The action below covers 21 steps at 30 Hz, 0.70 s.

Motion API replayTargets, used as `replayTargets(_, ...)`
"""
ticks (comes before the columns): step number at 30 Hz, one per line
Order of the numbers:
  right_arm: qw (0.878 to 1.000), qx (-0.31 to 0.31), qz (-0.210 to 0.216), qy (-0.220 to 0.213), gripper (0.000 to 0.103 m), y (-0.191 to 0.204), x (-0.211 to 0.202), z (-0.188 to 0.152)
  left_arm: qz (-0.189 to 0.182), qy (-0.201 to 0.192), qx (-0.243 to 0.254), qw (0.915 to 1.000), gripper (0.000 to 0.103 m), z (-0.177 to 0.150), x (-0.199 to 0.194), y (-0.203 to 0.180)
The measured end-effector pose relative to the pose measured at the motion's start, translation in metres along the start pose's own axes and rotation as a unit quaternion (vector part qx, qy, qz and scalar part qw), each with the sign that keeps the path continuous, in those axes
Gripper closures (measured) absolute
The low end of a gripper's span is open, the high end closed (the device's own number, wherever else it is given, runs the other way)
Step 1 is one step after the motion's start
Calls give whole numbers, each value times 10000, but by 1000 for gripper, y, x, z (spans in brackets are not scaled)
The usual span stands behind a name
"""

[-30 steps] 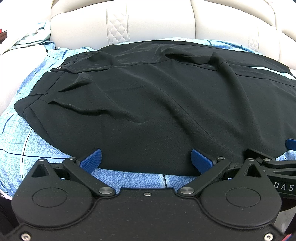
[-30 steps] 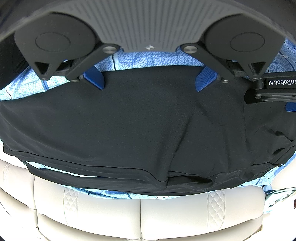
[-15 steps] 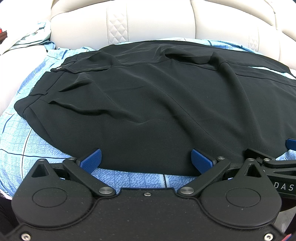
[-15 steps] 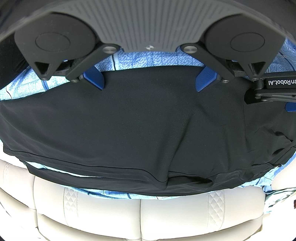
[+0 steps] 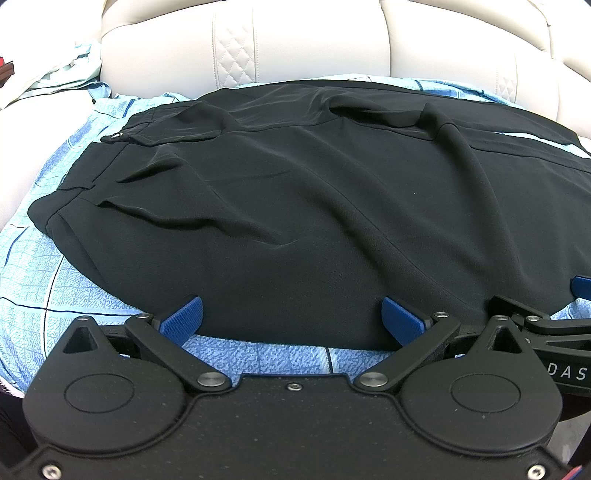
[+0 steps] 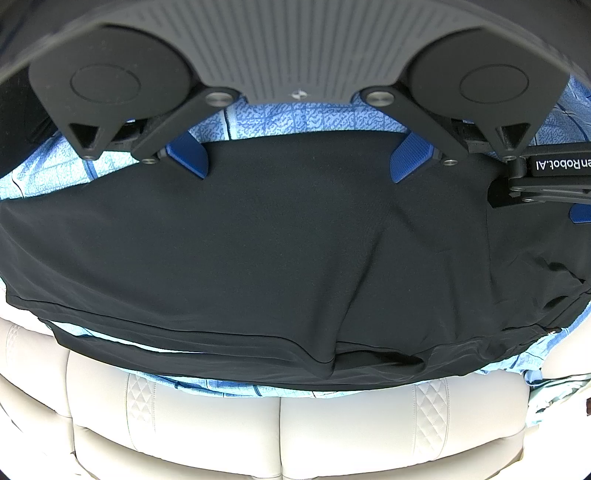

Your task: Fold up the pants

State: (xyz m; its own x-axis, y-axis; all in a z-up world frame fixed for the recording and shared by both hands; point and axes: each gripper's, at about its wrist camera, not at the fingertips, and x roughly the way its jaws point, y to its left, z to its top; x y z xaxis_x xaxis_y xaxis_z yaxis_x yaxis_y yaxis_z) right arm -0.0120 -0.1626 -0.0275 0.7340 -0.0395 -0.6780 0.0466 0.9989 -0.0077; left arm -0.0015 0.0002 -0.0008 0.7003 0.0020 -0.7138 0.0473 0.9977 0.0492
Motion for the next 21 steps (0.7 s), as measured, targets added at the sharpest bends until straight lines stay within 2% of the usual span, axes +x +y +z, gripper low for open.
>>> replayTargets(6, 9999, -15, 22, 100, 0, -4, 2, 3, 12, 96, 37, 9999, 0, 1, 2, -1)
replayTargets(10, 9998, 90, 36, 184, 0, -10, 3, 17, -147, 544, 51, 9984, 0, 20, 5, 5)
replayTargets(14, 9998, 166, 36, -100, 0, -34, 4, 54, -518, 521, -145, 9972, 0, 50, 1, 25)
replayTargets(18, 9982, 529, 65, -274, 0, -64, 16, 104, -323, 426, -345, 9980, 0, 99, 10, 49)
replayTargets(21, 9944, 1006, 99, -302, 0, -86, 37, 151, -251, 333, -678, 9968, 0, 140, 23, 71)
